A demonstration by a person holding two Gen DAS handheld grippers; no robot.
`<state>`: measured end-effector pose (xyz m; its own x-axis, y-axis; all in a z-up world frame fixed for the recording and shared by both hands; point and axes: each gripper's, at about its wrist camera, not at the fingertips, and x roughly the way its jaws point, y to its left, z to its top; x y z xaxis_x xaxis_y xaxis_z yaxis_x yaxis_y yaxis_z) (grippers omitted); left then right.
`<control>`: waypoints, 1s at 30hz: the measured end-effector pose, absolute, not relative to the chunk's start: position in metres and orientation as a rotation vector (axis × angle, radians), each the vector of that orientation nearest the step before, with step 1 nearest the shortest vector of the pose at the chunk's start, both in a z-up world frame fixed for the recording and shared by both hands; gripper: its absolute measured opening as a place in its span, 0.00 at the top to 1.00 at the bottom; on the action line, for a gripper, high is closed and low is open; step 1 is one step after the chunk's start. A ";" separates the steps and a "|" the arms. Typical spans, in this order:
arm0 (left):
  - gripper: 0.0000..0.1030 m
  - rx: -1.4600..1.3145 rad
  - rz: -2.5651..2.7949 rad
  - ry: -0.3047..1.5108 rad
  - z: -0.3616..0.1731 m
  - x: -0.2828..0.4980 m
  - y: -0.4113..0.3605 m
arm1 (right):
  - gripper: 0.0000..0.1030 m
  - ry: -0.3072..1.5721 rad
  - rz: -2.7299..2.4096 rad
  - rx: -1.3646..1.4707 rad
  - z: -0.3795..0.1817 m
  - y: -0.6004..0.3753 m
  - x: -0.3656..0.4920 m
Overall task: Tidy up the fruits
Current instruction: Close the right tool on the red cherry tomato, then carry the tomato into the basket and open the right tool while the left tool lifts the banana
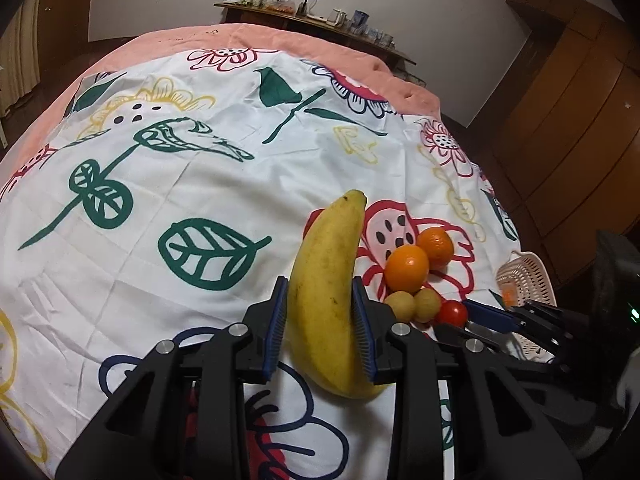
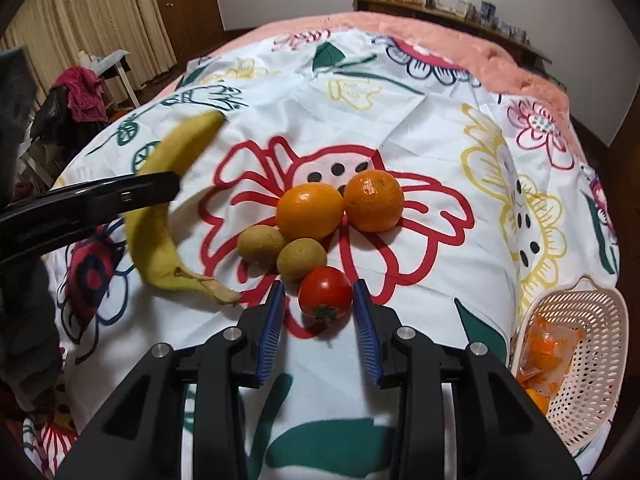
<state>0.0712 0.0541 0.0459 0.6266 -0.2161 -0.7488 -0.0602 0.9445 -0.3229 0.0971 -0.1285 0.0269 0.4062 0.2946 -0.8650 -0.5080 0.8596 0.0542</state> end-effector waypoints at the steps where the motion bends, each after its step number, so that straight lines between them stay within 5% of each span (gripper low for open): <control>1: 0.69 -0.336 -0.093 0.892 0.047 0.071 0.054 | 0.65 1.046 0.515 -0.229 0.025 -0.128 0.099; 8: 0.69 -0.349 -0.105 0.871 0.053 0.066 0.057 | 0.72 1.019 0.519 -0.235 0.028 -0.128 0.095; 30: 0.71 -0.280 -0.145 0.802 0.091 0.051 0.029 | 0.72 0.832 0.270 0.080 0.066 -0.273 0.061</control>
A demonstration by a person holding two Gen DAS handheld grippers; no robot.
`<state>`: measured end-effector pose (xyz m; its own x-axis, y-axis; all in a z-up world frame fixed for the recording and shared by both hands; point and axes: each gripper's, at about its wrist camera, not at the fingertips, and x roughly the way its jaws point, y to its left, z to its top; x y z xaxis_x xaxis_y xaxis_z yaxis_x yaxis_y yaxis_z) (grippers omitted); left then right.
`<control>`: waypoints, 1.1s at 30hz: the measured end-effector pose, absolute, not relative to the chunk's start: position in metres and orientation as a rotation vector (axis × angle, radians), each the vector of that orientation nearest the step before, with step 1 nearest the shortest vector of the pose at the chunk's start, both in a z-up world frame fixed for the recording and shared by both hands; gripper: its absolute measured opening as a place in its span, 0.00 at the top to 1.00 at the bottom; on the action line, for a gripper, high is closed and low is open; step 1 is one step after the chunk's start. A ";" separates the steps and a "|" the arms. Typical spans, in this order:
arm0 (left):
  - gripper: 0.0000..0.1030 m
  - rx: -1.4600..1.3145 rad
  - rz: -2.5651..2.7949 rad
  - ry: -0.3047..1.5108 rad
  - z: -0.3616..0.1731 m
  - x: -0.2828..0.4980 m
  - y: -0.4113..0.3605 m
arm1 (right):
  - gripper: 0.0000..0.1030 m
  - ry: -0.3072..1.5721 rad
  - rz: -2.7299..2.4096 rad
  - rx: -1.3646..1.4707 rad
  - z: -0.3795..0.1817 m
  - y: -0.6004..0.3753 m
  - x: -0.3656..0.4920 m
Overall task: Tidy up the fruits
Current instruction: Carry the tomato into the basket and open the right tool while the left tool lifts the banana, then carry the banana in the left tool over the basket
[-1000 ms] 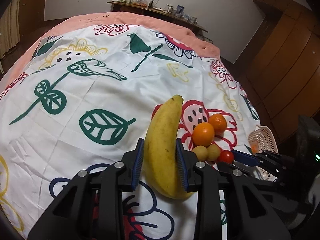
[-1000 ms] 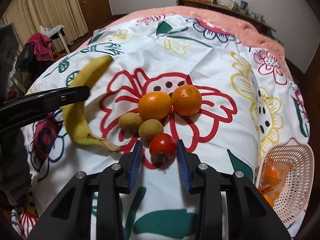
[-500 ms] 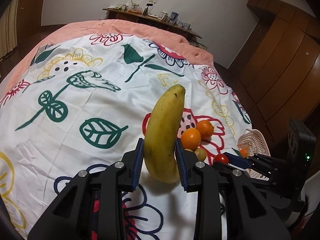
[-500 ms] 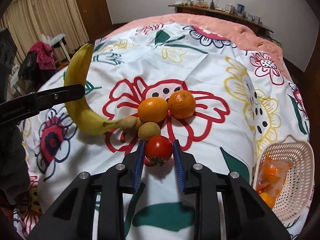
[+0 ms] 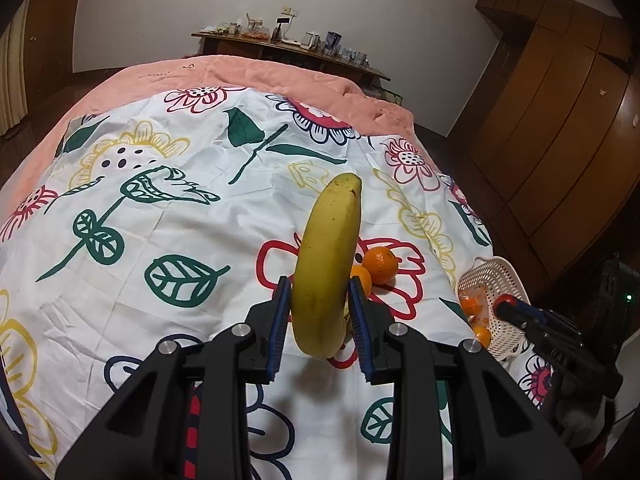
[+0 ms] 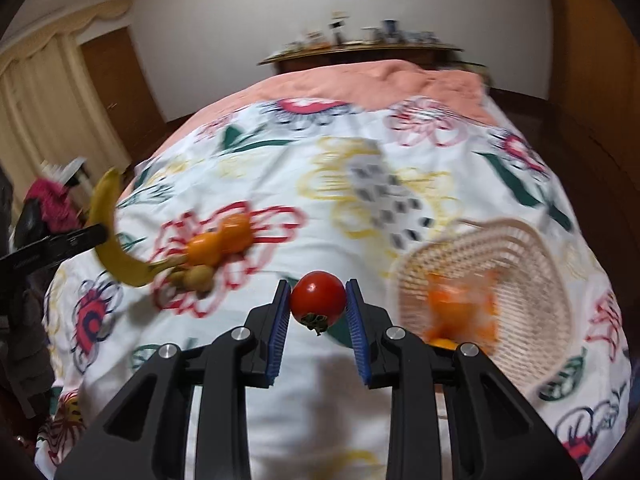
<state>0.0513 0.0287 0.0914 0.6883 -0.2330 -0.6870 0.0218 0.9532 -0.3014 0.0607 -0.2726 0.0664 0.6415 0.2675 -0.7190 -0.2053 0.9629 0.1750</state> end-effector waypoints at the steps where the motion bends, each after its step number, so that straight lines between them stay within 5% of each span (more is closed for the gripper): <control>1: 0.71 -0.278 -0.145 0.803 0.091 0.051 0.027 | 0.72 0.834 0.251 0.088 0.064 -0.281 0.061; 14: 0.71 -0.264 -0.166 0.880 0.074 0.056 0.010 | 0.71 0.862 -0.001 0.218 0.033 -0.377 0.066; 18: 0.71 -0.250 -0.174 0.876 0.074 0.056 0.005 | 0.60 0.859 -0.056 0.277 0.029 -0.395 0.065; 33: 0.70 -0.233 -0.207 0.898 0.061 0.048 -0.009 | 0.60 0.825 0.040 0.287 0.034 -0.373 0.062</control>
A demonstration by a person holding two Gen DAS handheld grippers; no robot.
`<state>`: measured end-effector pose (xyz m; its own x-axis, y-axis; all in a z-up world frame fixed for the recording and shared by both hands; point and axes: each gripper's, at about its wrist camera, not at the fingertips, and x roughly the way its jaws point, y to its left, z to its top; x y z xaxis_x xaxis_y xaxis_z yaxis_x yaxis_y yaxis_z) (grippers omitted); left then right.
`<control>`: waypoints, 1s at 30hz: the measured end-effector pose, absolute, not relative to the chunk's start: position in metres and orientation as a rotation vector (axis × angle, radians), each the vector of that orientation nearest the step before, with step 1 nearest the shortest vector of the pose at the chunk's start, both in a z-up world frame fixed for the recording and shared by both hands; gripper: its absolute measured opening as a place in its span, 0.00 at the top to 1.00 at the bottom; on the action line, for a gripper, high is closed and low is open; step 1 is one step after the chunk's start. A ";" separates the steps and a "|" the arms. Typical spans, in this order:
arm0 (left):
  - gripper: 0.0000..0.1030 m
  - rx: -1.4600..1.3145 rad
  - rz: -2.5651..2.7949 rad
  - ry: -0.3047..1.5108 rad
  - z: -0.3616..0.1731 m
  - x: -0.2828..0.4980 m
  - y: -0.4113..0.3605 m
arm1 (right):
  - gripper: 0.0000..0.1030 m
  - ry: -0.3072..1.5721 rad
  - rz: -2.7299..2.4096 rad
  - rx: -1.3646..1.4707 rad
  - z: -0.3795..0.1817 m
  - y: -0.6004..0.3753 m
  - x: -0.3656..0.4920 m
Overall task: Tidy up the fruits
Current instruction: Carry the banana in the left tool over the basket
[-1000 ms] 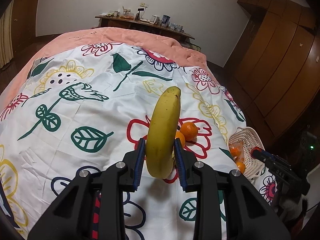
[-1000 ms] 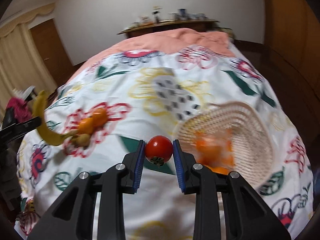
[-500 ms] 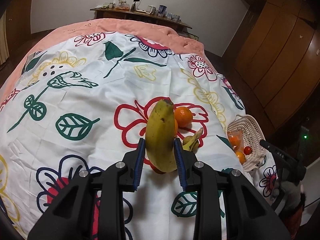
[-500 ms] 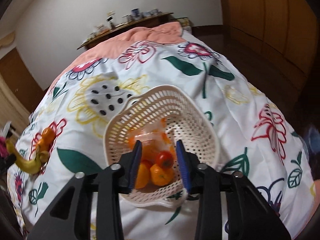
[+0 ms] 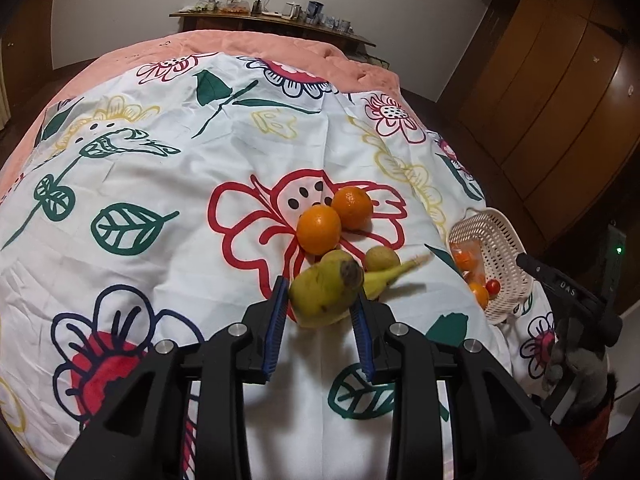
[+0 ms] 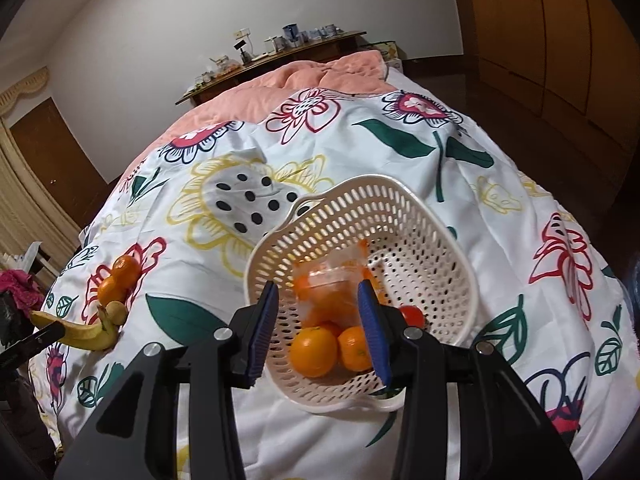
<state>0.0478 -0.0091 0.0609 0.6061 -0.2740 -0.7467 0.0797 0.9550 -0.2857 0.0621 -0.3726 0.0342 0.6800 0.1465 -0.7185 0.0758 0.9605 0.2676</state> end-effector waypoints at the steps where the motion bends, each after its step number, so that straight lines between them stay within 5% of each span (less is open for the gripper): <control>1: 0.70 -0.234 -0.206 0.893 0.060 0.049 -0.009 | 0.60 0.827 0.045 0.287 0.034 -0.371 0.062; 11: 0.63 -0.239 -0.173 0.888 0.048 0.057 -0.006 | 0.60 0.833 0.072 0.288 0.030 -0.362 0.062; 30: 0.71 -0.108 -0.237 0.759 0.110 0.048 -0.049 | 0.60 0.754 0.060 0.325 0.046 -0.384 0.051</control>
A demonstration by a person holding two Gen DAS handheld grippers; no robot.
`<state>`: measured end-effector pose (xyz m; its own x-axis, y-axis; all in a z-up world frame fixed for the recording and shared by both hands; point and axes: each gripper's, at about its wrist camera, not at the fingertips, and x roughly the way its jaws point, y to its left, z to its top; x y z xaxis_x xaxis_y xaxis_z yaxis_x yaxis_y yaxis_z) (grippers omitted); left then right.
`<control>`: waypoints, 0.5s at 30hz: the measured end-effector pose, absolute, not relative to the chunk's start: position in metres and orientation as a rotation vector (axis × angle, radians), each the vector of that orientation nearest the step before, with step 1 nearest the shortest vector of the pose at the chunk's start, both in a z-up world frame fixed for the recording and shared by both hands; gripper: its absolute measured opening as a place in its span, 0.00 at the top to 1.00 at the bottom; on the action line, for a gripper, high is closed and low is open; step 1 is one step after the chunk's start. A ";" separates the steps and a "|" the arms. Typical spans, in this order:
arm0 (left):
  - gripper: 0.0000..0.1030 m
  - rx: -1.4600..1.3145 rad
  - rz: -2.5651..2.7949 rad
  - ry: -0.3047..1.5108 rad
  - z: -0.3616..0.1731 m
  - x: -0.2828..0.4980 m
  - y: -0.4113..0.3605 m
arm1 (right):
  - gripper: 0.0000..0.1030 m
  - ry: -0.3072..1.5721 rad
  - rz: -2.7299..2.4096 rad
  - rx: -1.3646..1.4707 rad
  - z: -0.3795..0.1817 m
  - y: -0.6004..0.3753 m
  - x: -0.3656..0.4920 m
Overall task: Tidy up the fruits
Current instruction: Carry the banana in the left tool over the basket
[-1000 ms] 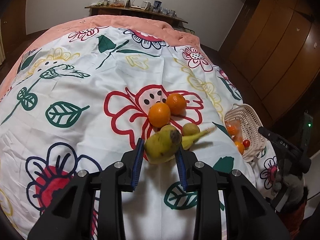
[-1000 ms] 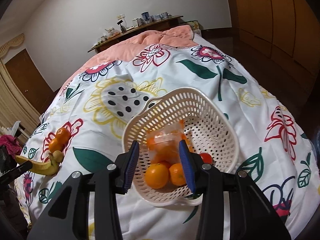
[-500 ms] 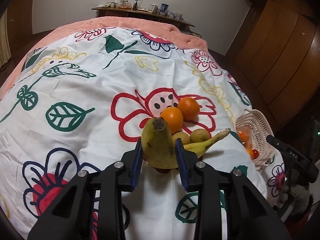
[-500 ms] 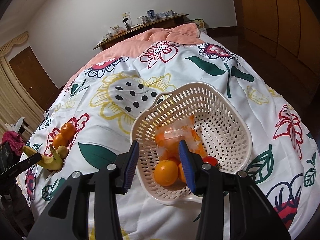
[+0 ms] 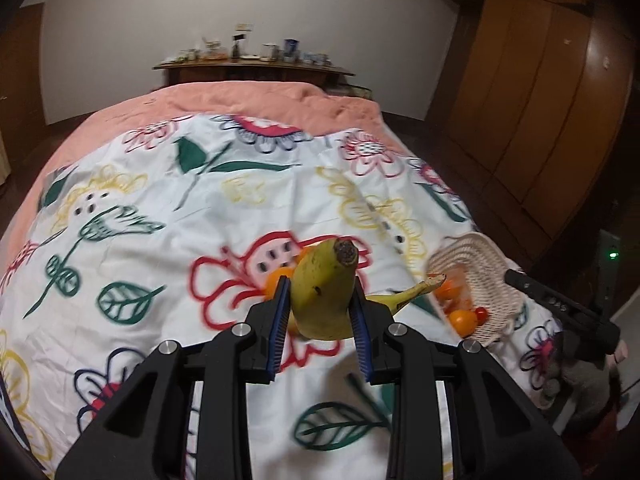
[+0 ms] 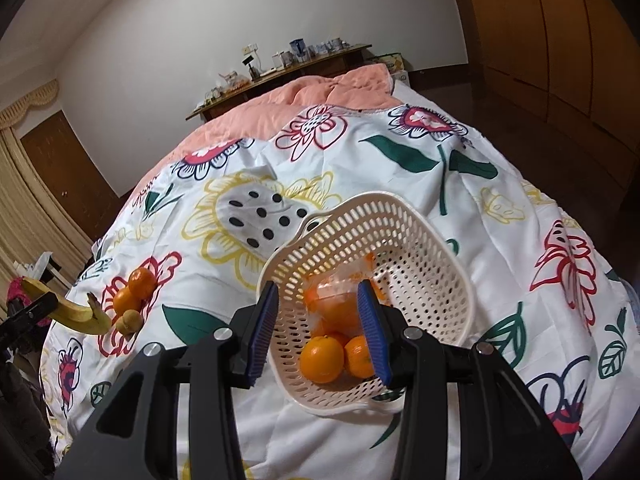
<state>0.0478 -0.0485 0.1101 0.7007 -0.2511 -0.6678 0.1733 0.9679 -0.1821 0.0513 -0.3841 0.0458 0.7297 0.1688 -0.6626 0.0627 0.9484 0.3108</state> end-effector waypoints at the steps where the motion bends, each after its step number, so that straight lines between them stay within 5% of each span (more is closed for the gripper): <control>1: 0.71 -0.106 -0.251 0.763 0.111 0.051 -0.055 | 0.60 0.749 0.055 0.330 0.046 -0.387 0.050; 15: 0.71 0.004 -0.444 0.845 0.102 0.085 -0.158 | 0.60 0.703 -0.025 0.404 0.044 -0.436 0.039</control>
